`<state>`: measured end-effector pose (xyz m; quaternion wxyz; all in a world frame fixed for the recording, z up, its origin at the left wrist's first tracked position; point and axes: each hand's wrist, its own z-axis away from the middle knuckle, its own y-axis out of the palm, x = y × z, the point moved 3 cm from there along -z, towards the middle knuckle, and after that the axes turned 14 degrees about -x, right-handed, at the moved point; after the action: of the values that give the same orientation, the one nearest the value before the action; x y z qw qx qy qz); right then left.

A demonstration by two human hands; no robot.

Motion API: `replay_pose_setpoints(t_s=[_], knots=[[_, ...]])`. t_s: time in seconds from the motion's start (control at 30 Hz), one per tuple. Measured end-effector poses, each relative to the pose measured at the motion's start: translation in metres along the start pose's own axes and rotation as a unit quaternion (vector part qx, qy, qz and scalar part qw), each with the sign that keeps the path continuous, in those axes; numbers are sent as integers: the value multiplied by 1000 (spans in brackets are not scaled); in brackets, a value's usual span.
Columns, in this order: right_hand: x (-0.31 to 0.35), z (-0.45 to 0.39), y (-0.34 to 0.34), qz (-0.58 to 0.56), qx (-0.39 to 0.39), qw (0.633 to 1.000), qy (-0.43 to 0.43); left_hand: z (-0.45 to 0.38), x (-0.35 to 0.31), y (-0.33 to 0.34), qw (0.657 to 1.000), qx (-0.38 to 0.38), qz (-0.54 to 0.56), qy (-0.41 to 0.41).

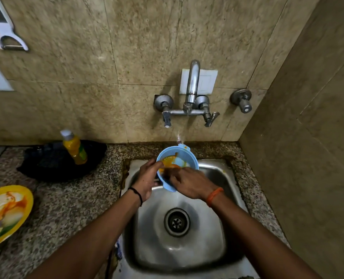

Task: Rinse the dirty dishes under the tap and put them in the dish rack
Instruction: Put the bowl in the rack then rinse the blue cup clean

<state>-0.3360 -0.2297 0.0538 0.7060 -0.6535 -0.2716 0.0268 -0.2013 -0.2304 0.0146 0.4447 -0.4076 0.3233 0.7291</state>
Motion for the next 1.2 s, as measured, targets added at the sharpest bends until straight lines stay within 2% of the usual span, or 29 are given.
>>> replay_pose_setpoints(t_s=[0.07,0.1,0.17,0.23,0.27,0.37,0.4,0.53,0.6,0.67,0.7,0.77,0.8,0.83,0.9,0.97,1.0,1.1,1.17,1.2], knots=[[-3,-3,-3,89,-71,993,14,1,1,2,1000,12,4,1],[0,-5,0,108,-76,991,6,1,1,6,1000,15,8,4],[7,-4,7,55,-62,996,-12,0,0,10,1000,1,18,6],[9,2,10,-10,-7,1000,-18,-2,-1,6,1000,-19,22,0],[4,4,10,-1,-6,1000,-23,-3,-1,2,999,-24,22,-3],[-7,8,10,155,-81,983,-47,-6,-1,-2,1000,-16,20,-2],[-3,11,13,177,-78,980,-52,-8,-1,0,1000,-17,22,1],[5,23,21,58,-43,996,-51,-10,0,1,999,-35,19,1],[-8,23,26,116,-90,986,-82,-12,2,0,999,-32,28,-2],[-20,21,29,173,-90,978,-69,-12,3,3,999,-27,44,2],[-25,19,31,155,-69,984,-62,-12,3,5,999,-24,45,6],[-29,16,19,-58,-14,998,3,-13,2,8,999,-23,40,5],[-32,13,8,-154,-14,987,37,-14,1,8,999,-25,40,0],[-36,9,-4,-190,-51,979,56,-15,1,9,999,-26,43,-5],[-43,2,-22,-50,-142,988,36,-16,0,13,998,-23,53,-14],[-30,0,-18,108,-138,984,-16,-14,-1,20,998,-24,57,-19],[-20,0,-10,135,-119,983,-38,-13,-1,24,998,-26,55,-19],[-2,-1,15,95,-65,989,-89,-12,-1,26,999,-17,49,6],[-10,-1,17,63,-63,993,-78,-12,0,20,999,-9,31,12],[-15,0,15,84,-77,991,-65,-12,0,17,1000,-4,22,8]])
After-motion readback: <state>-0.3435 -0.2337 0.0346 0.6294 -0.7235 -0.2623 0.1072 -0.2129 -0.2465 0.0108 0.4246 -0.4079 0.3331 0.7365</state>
